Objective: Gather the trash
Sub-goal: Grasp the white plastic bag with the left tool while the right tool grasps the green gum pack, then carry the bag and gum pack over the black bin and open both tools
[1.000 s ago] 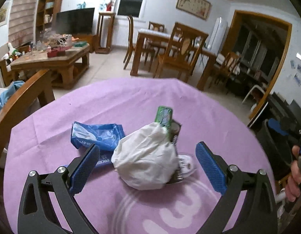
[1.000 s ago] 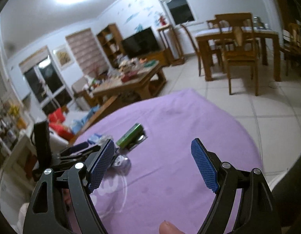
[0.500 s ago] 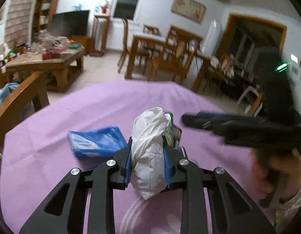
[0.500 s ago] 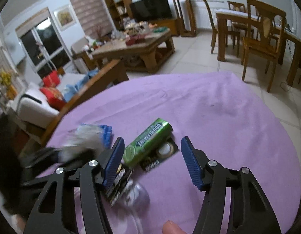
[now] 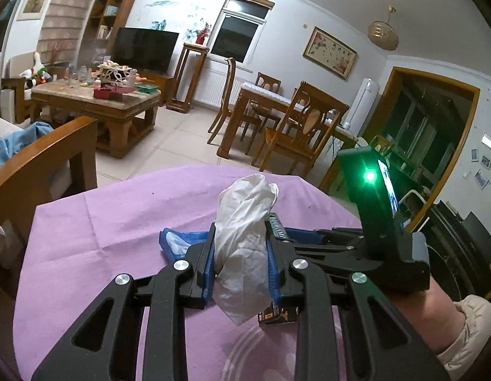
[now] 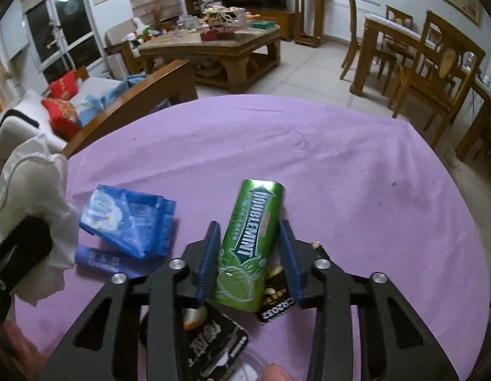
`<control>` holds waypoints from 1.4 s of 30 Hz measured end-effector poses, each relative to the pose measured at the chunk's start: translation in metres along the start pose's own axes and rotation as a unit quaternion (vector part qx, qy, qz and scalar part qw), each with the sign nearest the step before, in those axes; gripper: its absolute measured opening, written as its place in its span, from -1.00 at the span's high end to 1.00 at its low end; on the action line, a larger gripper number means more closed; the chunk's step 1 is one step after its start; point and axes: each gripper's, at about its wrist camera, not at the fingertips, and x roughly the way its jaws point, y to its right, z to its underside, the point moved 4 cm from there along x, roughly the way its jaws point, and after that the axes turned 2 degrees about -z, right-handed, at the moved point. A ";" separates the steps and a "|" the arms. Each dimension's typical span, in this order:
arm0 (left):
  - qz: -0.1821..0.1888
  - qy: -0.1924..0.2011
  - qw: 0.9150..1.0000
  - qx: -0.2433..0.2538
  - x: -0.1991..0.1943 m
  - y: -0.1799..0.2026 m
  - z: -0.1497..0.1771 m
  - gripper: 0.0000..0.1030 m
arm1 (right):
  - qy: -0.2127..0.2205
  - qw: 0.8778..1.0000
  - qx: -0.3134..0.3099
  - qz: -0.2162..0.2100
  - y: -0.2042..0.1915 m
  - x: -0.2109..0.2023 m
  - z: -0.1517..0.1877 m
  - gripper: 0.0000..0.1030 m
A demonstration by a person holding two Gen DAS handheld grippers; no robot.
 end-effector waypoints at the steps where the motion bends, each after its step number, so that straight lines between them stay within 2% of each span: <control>1: 0.000 0.000 1.000 -0.001 0.000 0.000 0.000 0.48 | 0.004 1.000 -0.001 -0.002 -0.001 -0.002 0.001 0.37; 5: 0.000 -0.001 1.000 -0.002 0.001 0.000 0.000 0.48 | 0.040 0.999 0.014 -0.019 0.002 -0.023 0.005 0.38; 10: 0.006 0.003 1.000 0.015 0.003 0.009 0.001 0.48 | 0.089 0.994 0.049 -0.050 0.023 -0.076 0.017 0.38; 14: 0.028 0.007 0.999 0.027 0.003 0.024 0.004 0.48 | 0.133 0.986 0.071 -0.074 0.044 -0.126 0.036 0.38; 20: 0.055 0.008 0.997 0.054 -0.002 0.056 0.006 0.48 | 0.169 0.978 0.082 -0.086 0.070 -0.186 0.071 0.38; 26: 0.091 -0.007 0.992 0.087 -0.007 0.114 0.017 0.48 | 0.208 0.969 0.104 -0.085 0.106 -0.239 0.111 0.38; 33: 0.131 -0.015 0.981 0.144 -0.009 0.193 0.028 0.48 | 0.247 0.958 0.129 -0.066 0.163 -0.301 0.158 0.38; 42: 0.207 -0.025 0.956 0.206 0.008 0.308 0.052 0.48 | 0.297 0.934 0.200 -0.010 0.269 -0.376 0.241 0.38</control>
